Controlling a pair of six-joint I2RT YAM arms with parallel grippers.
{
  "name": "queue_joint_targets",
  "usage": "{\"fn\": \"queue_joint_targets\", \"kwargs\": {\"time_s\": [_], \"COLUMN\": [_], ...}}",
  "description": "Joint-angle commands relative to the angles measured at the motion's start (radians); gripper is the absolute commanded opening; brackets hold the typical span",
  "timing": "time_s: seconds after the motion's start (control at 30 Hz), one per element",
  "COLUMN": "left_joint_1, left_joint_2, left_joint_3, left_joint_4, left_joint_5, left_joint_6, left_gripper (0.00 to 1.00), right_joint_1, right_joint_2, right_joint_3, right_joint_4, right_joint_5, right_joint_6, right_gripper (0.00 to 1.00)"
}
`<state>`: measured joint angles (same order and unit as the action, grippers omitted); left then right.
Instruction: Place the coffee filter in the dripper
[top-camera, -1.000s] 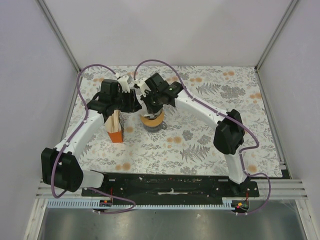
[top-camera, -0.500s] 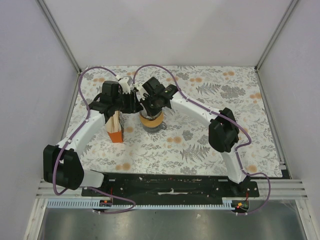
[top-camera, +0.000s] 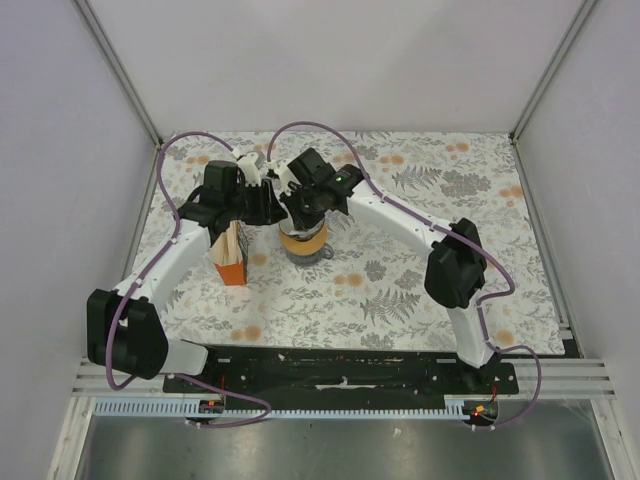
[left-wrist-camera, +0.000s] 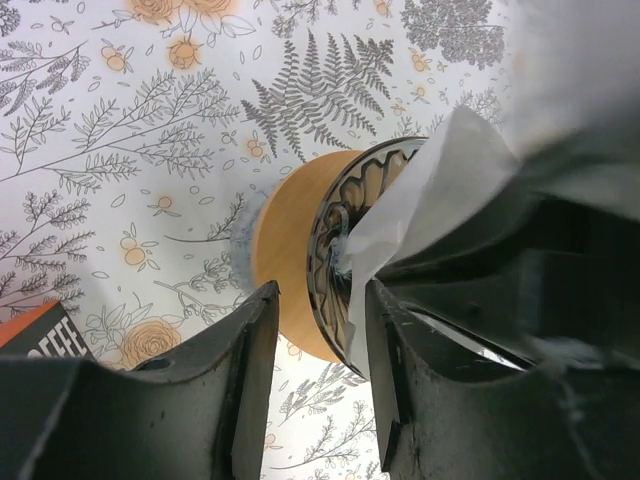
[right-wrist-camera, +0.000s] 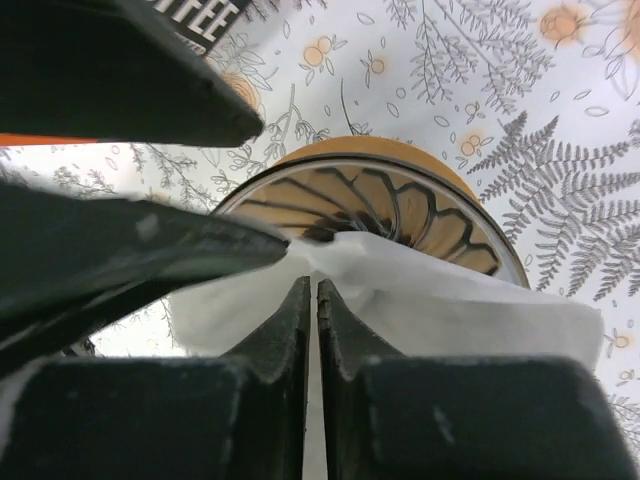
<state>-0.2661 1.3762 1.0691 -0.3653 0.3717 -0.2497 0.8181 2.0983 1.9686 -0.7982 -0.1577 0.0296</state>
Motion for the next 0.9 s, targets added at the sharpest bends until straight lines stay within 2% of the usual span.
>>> {"fn": "queue_joint_targets", "kwargs": {"time_s": [0.0,0.3,0.5,0.57,0.77,0.87], "left_joint_1": [-0.002,-0.002,-0.001,-0.001,-0.001,-0.001], "left_joint_2": [-0.003,-0.005,-0.008,-0.009,-0.003,-0.003], "left_joint_3": [0.018,0.017,0.048,0.055,0.049,0.049], "left_joint_4": [0.005,0.006,-0.012,-0.017,-0.017,-0.015], "left_joint_5": [0.01,0.0,-0.025,-0.027,-0.025,-0.028], "left_joint_6": [-0.005,0.0,0.012,0.015,0.015,0.015], "left_gripper": [0.46,0.4,0.39,0.39,0.38,0.38], "right_joint_1": [0.009,0.004,0.009,0.016,0.07,0.088], "right_joint_2": [-0.115,-0.15,-0.279,-0.288,-0.225,-0.183], "right_joint_3": [0.032,0.003,-0.194,-0.217,-0.206,-0.176], "right_joint_4": [0.036,0.063,0.264,0.277,0.251,0.208], "right_joint_5": [-0.023,-0.14,-0.218,-0.203,-0.063,0.029], "right_joint_6": [-0.02,-0.098,-0.279,-0.342,-0.497,-0.517], "right_gripper": [0.16,0.33,0.51,0.58,0.64,0.65]}}
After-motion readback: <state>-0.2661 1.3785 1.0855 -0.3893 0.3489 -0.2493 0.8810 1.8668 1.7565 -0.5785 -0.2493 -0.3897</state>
